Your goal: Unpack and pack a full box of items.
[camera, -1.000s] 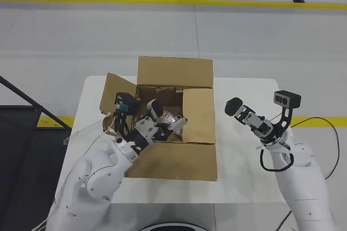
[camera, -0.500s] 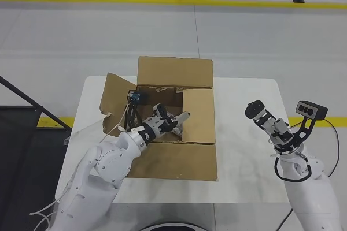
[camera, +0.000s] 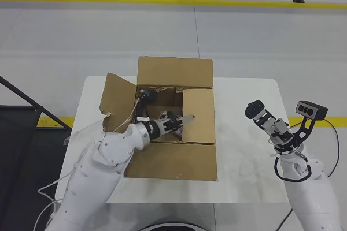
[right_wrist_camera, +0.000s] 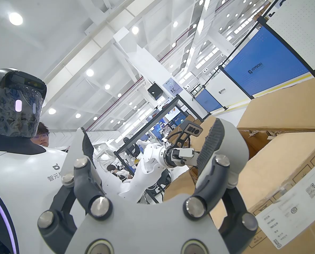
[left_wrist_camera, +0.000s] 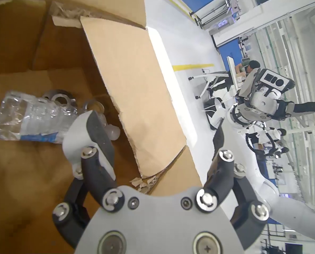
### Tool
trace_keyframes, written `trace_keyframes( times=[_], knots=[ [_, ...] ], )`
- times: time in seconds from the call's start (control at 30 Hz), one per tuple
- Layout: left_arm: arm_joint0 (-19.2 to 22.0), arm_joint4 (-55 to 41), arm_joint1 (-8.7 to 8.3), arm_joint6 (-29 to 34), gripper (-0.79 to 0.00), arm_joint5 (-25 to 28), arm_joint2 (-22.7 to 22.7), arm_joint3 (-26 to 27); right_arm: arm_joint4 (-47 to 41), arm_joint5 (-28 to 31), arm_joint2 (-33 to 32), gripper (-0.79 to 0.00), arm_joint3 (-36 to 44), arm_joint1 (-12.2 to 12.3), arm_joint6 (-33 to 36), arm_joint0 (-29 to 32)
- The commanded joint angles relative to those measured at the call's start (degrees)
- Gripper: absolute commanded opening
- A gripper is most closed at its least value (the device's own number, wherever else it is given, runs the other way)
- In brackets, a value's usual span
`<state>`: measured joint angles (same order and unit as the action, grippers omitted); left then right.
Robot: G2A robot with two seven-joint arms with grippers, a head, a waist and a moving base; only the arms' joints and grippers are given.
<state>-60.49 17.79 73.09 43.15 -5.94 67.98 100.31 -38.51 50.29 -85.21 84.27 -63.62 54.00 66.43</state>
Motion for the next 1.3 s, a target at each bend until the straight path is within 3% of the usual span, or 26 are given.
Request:
trace_keyframes(
  times=[0.0, 0.2, 0.6, 1.27],
  knots=[
    [1.21, -1.03, 0.10, 1.22, 0.000, -0.54, -0.53, -1.69, 0.00, 0.00, 0.00, 0.000, 0.00, 0.00, 0.00, 0.00],
    [3.88, -3.96, 0.39, 3.36, 0.000, -1.07, -2.00, -5.59, 0.00, 0.00, 0.00, 0.000, 0.00, 0.00, 0.00, 0.00],
    [6.59, -10.45, 0.86, 3.74, 0.000, 4.92, -3.55, -13.50, 0.00, 0.00, 0.00, 0.000, 0.00, 0.00, 0.00, 0.00],
    [8.32, -21.26, 1.20, 5.74, 0.000, 13.24, -4.07, -20.45, 0.00, 0.00, 0.00, 0.000, 0.00, 0.00, 0.00, 0.00]
  ],
)
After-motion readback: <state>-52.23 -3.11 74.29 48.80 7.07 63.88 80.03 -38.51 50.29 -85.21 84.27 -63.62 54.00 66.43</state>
